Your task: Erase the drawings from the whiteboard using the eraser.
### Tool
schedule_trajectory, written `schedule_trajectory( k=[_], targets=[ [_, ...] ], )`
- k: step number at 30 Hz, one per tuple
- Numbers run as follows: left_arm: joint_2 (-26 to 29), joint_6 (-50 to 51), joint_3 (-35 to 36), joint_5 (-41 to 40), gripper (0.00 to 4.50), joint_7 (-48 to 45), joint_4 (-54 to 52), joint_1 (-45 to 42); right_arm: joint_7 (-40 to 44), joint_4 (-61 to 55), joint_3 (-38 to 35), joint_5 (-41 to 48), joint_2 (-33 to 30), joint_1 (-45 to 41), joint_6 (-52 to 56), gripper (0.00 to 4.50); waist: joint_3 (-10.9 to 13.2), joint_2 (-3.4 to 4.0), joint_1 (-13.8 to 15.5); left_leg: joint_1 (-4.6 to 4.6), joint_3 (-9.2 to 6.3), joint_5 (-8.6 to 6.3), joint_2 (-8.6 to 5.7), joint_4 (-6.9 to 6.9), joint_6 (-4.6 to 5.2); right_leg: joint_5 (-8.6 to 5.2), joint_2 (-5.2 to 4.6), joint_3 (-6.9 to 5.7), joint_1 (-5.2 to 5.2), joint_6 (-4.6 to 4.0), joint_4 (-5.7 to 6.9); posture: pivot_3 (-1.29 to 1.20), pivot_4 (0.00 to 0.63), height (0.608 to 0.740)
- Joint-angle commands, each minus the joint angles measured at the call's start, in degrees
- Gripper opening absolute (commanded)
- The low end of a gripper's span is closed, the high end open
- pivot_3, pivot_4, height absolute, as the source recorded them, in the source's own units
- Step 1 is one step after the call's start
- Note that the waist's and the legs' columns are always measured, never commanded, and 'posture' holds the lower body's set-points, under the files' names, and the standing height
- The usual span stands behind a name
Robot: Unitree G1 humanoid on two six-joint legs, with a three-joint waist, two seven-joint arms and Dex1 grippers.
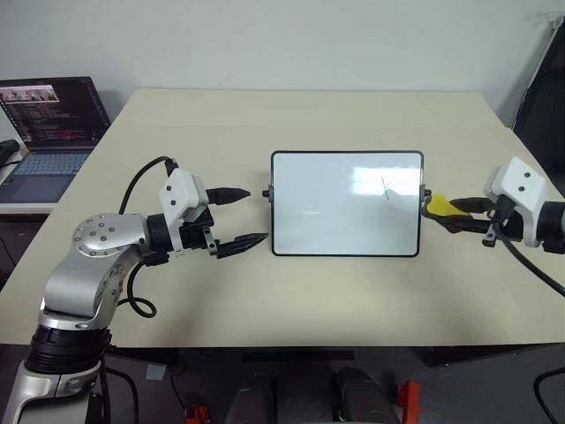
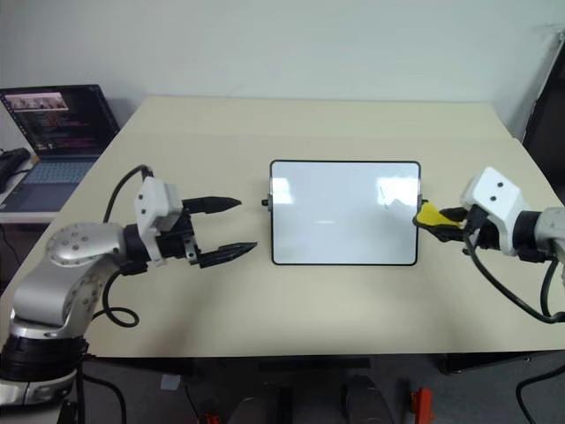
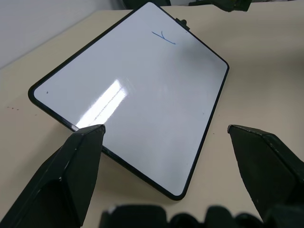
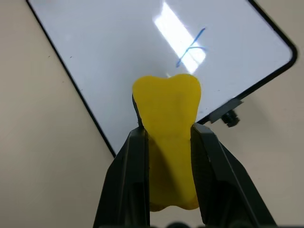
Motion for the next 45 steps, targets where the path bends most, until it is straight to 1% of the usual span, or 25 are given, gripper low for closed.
schedule_trajectory(
  k=[1,19,21,23,27,32,38,45],
  targets=[
    [0.7,-0.6,1.7,-0.5,4.5,0.3,-0.7,-1.1,-0.4,-0.5,-2.1,1.5,-1.7,-0.6,-1.1,0.84,0.0,0.0,0.1,-0.01,-0.02,0.0,0.0,-0.01,0.0,0.0,0.0,-0.01,0.0,0.0,-0.01,0.0,0.15,0.74],
    [0.4,0.0,1.3,-0.6,4.5,0.6,-1.4,-0.6,-2.5,-0.8,0.8,3.4,-1.5,-2.8,-1.4,0.84,0.0,0.0,0.2,-0.02,-0.02,0.0,0.0,-0.01,0.0,-0.01,0.0,-0.01,-0.02,0.01,-0.01,0.0,0.15,0.74],
    [0.4,0.0,1.2,-0.6,4.5,0.5,-1.1,-0.7,-3.3,-0.9,3.0,3.6,0.2,-6.1,-2.2,0.84,0.0,0.01,0.1,-0.02,-0.02,0.0,0.0,-0.01,0.0,-0.01,0.0,0.0,-0.02,0.01,-0.01,0.0,0.15,0.74],
    [0.1,-0.1,0.8,-0.5,4.5,0.4,-0.8,-1.1,-4.6,0.0,7.8,1.7,2.8,-11.3,-3.3,0.84,0.0,0.02,-0.4,0.02,0.03,0.0,0.02,-0.01,0.0,-0.01,0.01,0.03,-0.02,0.01,-0.01,0.0,0.15,0.74],
    [-0.6,-0.5,-0.2,-0.2,4.5,0.3,-0.3,-1.9,-7.8,7.7,17.1,-7.3,5.7,-20.5,-8.1,0.84,0.0,0.0,-0.7,0.04,0.02,0.01,0.02,0.0,-0.01,0.0,0.01,0.02,-0.02,0.0,0.03,0.0,0.15,0.74],
    [-0.6,-1.0,-0.5,0.4,4.5,0.0,0.3,-2.2,-7.2,18.0,24.7,-15.1,7.7,-27.4,-16.1,0.84,0.0,0.0,-0.5,-0.09,-0.02,0.0,-0.01,-0.03,-0.01,-0.01,-0.03,-0.02,-0.1,0.01,-0.06,0.0,0.15,0.74],
    [-0.5,-0.8,0.1,0.3,4.5,0.4,-0.5,-1.3,-7.0,29.1,27.7,-20.1,10.3,-33.4,-23.6,0.84,0.0,0.01,-0.6,-0.16,-0.02,0.0,-0.01,-0.04,-0.01,-0.01,-0.04,-0.02,-0.17,0.01,-0.08,0.0,0.15,0.74],
    [-0.2,-0.7,0.9,0.0,4.5,1.0,-1.7,0.1,-5.7,37.6,29.5,-23.9,12.8,-36.7,-28.9,0.84,0.0,0.01,-0.8,-0.13,-0.03,0.0,0.0,-0.03,-0.01,-0.01,-0.03,-0.02,-0.16,0.0,-0.04,0.0,0.15,0.74]
  ],
)
